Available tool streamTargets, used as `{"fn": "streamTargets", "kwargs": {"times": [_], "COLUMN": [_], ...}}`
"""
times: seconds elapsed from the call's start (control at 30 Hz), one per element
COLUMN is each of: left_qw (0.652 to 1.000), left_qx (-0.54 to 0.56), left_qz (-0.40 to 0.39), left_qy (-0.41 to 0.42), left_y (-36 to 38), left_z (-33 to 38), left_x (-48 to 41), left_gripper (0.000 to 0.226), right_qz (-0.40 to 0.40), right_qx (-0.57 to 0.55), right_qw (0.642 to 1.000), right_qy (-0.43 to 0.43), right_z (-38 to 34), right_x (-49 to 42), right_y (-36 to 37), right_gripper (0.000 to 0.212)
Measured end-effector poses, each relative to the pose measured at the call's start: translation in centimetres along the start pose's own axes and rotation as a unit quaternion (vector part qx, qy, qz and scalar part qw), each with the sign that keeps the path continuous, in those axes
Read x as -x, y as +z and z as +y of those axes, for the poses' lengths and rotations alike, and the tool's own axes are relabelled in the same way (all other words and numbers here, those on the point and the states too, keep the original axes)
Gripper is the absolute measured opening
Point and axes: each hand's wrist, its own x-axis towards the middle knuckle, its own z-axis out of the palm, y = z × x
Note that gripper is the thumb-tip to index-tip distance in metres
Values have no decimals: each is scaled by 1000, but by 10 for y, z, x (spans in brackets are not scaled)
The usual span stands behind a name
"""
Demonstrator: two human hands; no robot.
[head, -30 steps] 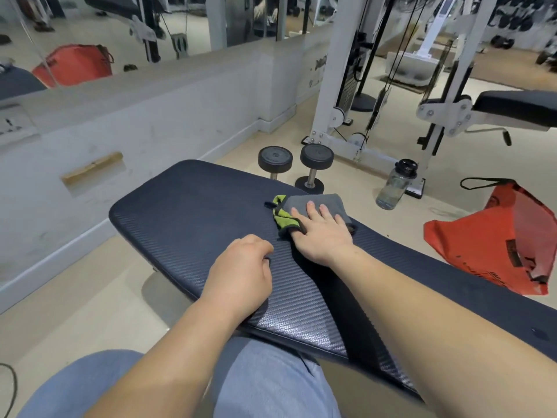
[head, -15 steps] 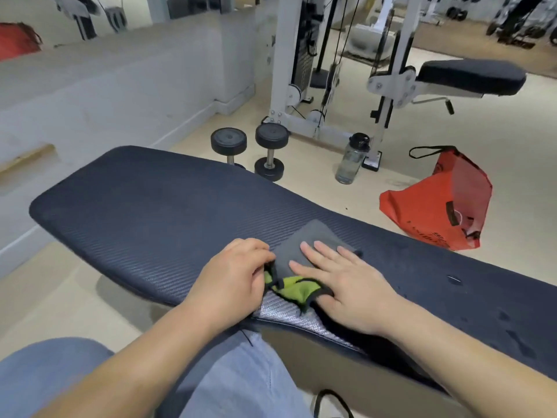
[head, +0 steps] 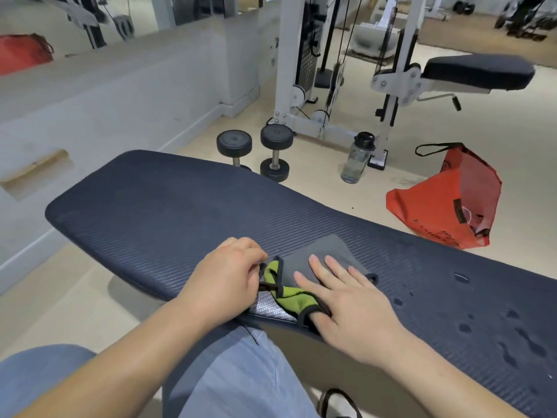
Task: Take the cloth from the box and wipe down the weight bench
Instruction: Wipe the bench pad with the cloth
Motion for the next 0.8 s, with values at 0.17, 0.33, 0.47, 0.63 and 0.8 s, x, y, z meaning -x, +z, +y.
{"fn": "streamTargets", "kwargs": {"times": [0.17, 0.33, 0.47, 0.63, 0.8], "left_qw": [1000, 1000, 999, 997, 994], "left_qx": [-2, 18, 53, 72, 89], "left_qz": [-8, -5, -12, 1, 46], "left_qy": [0, 2, 0, -25, 38], "left_y": [-14, -16, -5, 8, 15], "left_z": [-22, -53, -65, -45, -18], "left_x": [-10, -33, -57, -74, -95], "left_gripper": [28, 27, 24, 26, 42], "right_qz": [45, 47, 45, 42, 65], "right_qx": [-20, -30, -34, -53, -55], "right_qw": [998, 996, 995, 994, 993], "right_qy": [45, 63, 77, 87, 84], "right_z": [0, -5, -12, -14, -14], "right_x": [-62, -101, -115, -116, -110], "right_y": [-17, -24, -31, -34, -24], "right_gripper": [64, 72, 88, 86, 90]}}
